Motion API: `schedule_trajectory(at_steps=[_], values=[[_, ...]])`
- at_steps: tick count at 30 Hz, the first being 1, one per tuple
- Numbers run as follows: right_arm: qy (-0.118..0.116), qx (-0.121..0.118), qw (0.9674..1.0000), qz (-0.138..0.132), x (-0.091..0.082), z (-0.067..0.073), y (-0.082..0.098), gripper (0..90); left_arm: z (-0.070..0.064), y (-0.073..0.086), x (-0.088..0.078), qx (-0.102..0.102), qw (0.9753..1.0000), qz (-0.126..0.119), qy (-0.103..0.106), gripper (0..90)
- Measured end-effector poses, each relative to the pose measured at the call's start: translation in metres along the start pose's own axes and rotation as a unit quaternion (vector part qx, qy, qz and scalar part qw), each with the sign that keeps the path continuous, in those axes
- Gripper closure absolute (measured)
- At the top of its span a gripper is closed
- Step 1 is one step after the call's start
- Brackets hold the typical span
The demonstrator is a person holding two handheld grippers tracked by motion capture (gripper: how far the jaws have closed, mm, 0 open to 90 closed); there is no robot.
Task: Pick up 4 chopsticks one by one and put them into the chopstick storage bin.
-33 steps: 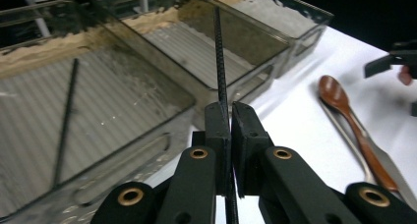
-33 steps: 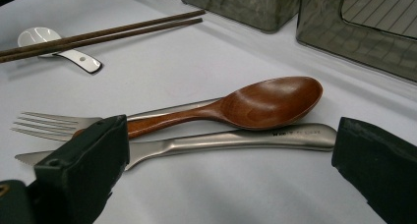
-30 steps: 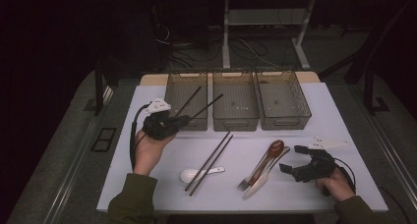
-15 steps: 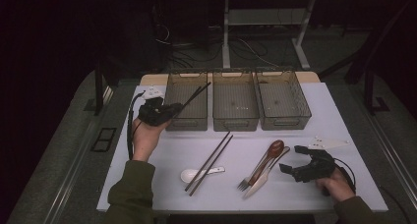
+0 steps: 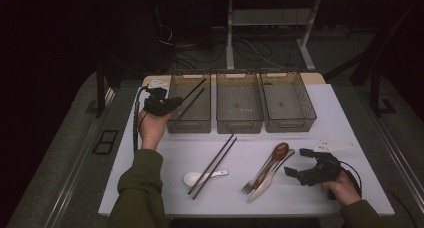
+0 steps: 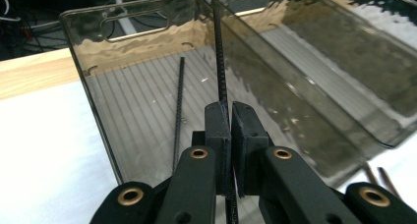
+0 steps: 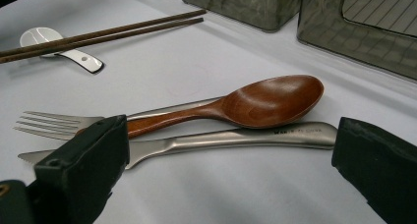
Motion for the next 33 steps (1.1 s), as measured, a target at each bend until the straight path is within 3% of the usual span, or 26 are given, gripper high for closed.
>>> schedule_trajectory(at_steps=[3,12,20,21,23,24,33], values=[[0.0,0.0,1.0,0.001,0.001,0.0,0.0,0.8,0.003,0.0,0.009,-0.007,0.9999,0.007,-0.007,85.3],[-0.002,0.0,1.0,0.001,0.0,0.0,0.0,0.8,0.005,0.002,0.031,-0.002,0.9987,0.045,-0.025,85.3],[-0.003,-0.001,1.0,0.001,0.0,0.0,0.0,0.8,0.005,0.004,0.041,-0.012,0.9978,0.062,-0.017,84.8],[-0.003,-0.001,1.0,0.001,0.0,0.0,0.0,0.8,0.005,0.005,0.042,-0.013,0.9978,0.065,-0.008,83.3],[-0.003,-0.001,1.0,0.0,0.0,0.001,0.0,0.8,0.005,0.005,0.042,-0.006,0.9977,0.062,-0.027,68.4],[-0.003,-0.001,1.0,0.0,0.0,0.001,0.0,0.8,0.004,0.004,0.042,-0.004,0.998,0.059,-0.023,65.6],[-0.002,-0.001,1.0,0.0,0.0,0.0,0.0,0.8,-0.002,0.0,0.038,0.006,0.9991,0.041,-0.013,54.7]])
Point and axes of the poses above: each handheld gripper's, and its own axes: x roughly forward along the jaws, y roughly out of its underside, z roughly to its left, the point moved 3 cm from there along x, roughly forward along the jaws, and after that the axes turned 1 degree about -z, right-handed, at the moved point
